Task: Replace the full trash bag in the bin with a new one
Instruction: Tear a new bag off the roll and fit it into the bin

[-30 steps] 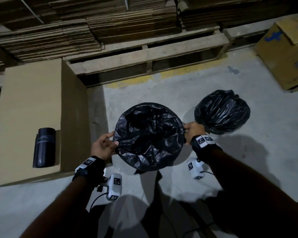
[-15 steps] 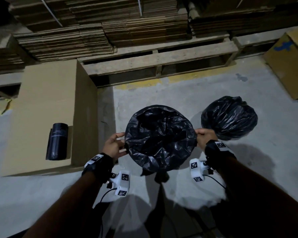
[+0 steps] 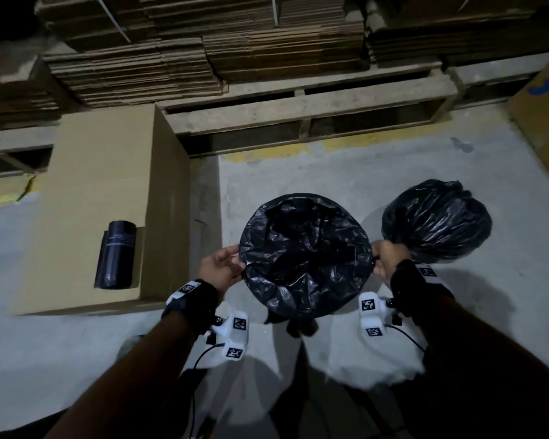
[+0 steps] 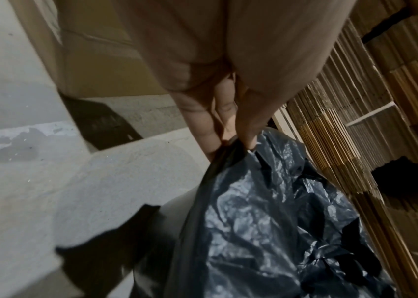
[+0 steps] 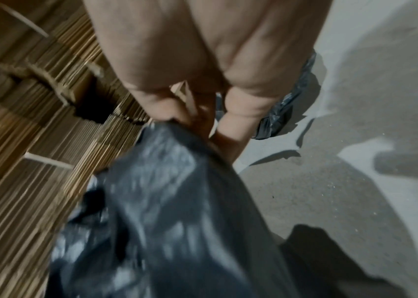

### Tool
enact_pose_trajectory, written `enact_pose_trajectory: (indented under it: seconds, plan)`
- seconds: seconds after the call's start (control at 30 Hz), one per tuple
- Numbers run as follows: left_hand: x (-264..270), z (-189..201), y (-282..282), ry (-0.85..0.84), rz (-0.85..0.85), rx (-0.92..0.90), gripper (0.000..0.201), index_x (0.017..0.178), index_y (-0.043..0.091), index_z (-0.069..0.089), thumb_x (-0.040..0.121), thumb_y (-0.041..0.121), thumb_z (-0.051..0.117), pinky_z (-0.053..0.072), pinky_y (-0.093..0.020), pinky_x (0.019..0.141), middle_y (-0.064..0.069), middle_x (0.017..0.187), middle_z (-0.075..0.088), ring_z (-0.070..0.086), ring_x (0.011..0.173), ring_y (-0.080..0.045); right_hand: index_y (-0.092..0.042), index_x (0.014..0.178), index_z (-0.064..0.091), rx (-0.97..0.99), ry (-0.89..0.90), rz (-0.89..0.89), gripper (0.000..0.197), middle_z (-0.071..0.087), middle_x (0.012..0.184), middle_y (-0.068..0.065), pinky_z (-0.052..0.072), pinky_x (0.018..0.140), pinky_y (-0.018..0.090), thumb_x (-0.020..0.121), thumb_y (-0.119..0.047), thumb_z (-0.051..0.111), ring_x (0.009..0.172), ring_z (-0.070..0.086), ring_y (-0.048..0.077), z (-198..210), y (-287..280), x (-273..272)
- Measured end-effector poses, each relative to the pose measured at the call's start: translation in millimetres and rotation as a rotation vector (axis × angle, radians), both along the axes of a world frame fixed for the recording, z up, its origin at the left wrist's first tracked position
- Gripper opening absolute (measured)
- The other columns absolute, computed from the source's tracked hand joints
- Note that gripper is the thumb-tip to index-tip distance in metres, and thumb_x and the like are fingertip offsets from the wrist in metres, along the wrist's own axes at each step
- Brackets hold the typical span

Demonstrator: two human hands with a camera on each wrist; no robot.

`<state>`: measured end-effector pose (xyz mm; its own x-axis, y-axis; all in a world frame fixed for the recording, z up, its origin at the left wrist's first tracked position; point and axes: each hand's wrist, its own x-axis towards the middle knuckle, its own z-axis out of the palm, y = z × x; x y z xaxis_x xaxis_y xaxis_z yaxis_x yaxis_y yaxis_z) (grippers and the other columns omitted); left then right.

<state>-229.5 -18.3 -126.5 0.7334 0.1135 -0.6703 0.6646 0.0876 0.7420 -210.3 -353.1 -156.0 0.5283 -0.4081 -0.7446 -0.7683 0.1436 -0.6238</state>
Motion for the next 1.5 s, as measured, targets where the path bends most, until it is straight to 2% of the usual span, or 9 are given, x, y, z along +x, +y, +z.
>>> enact_pose_trajectory:
  seconds: [0.07, 0.27, 0.43, 0.6, 0.77, 0.9, 1.07, 1.23, 1.5]
  plan:
    - [-2, -2, 2, 0.007, 0.028, -0.016, 0.036, 0.118, 0.005, 0.059, 0.088, -0.013, 0.051, 0.057, -0.024, 0.066, -0.014, 0.099, 0.069, 0.066, 0.091, -0.024, -0.013, 0.062, 0.045, 0.176, -0.043, -0.081, 0.022, 0.049, 0.047, -0.001, 0.050, 0.054, 0.029, 0.080, -0.001, 0.048, 0.048, 0.049, 0.018, 6, 2, -3]
    - [-3, -5, 11, 0.023, 0.087, -0.021, 0.034, 0.121, 0.003, 0.060, 0.090, -0.009, 0.052, 0.054, -0.039, 0.086, -0.020, 0.111, 0.068, 0.065, 0.100, -0.030, -0.001, 0.094, 0.066, 0.270, -0.052, 0.194, 0.008, 0.072, 0.093, 0.012, 0.059, 0.068, 0.031, 0.087, 0.000, 0.064, 0.081, 0.071, 0.021, 6, -1, -7]
    - [-5, 0, 13, 0.016, 0.094, -0.082, 0.030, 0.111, 0.008, 0.063, 0.090, -0.009, 0.052, 0.051, -0.037, 0.090, -0.017, 0.113, 0.067, 0.063, 0.108, -0.029, -0.014, 0.071, 0.056, 0.239, -0.053, 0.297, 0.025, 0.066, 0.079, 0.007, 0.054, 0.074, 0.036, 0.096, -0.008, 0.054, 0.075, 0.064, 0.022, 1, 7, -9]
    - [-9, -6, 15, 0.052, 0.114, -0.155, 0.037, 0.124, 0.004, 0.056, 0.089, -0.010, 0.052, 0.059, -0.028, 0.077, -0.016, 0.115, 0.066, 0.063, 0.105, -0.028, -0.007, 0.086, 0.058, 0.265, -0.171, 0.227, 0.016, 0.064, 0.084, 0.013, 0.056, 0.063, 0.030, 0.097, -0.001, 0.047, 0.073, 0.063, 0.022, 4, 12, -3]
    - [-19, -13, 7, 0.117, 0.017, -0.196, 0.049, 0.119, 0.015, 0.053, 0.085, -0.020, 0.045, 0.052, -0.041, 0.083, 0.001, 0.073, 0.066, 0.061, 0.083, -0.020, 0.003, 0.117, 0.060, -0.127, -0.272, 0.304, 0.025, 0.065, 0.103, 0.013, 0.046, 0.084, 0.029, 0.094, -0.001, 0.054, 0.097, 0.061, 0.024, 5, 14, -3]
    - [-13, -7, 15, 0.024, -0.311, 0.094, 0.061, 0.131, 0.008, 0.044, 0.077, 0.007, 0.073, 0.048, -0.040, 0.089, -0.005, 0.089, 0.065, 0.060, 0.090, -0.023, -0.010, 0.117, 0.064, -0.449, -0.278, 0.474, 0.026, 0.069, 0.109, 0.013, 0.040, 0.085, 0.021, 0.093, -0.018, 0.060, 0.101, 0.064, 0.024, 21, 11, 3]
    - [8, 13, 12, -0.620, -0.929, 1.160, 0.065, 0.140, 0.026, 0.037, 0.081, 0.033, 0.062, 0.036, -0.046, 0.103, -0.005, 0.141, 0.042, 0.037, 0.128, -0.029, -0.013, 0.103, 0.059, -0.950, -0.517, 0.870, 0.020, 0.058, 0.106, 0.012, 0.048, 0.086, 0.036, 0.089, -0.022, 0.048, 0.100, 0.056, 0.031, 62, 59, 8]
    - [17, 7, -19, -0.733, -1.634, 1.301, 0.056, 0.150, 0.038, 0.013, 0.098, 0.047, 0.028, 0.010, -0.043, 0.119, 0.009, 0.160, 0.016, 0.011, 0.148, -0.020, -0.016, 0.134, 0.047, -0.903, -0.219, 1.793, 0.059, 0.054, 0.132, 0.008, 0.039, 0.100, 0.045, 0.093, -0.057, 0.034, 0.121, 0.049, 0.028, 61, 117, -33]
    - [-1, 5, -24, -0.526, -1.658, 1.409, 0.066, 0.135, 0.035, 0.050, 0.094, 0.060, 0.005, 0.014, -0.040, 0.114, 0.008, 0.137, 0.055, 0.038, 0.130, -0.022, -0.033, 0.127, 0.057, -1.246, -0.129, 2.184, 0.041, 0.062, 0.129, -0.009, -0.001, 0.114, 0.057, 0.100, -0.048, 0.029, 0.124, 0.052, 0.019, 48, 59, -21]
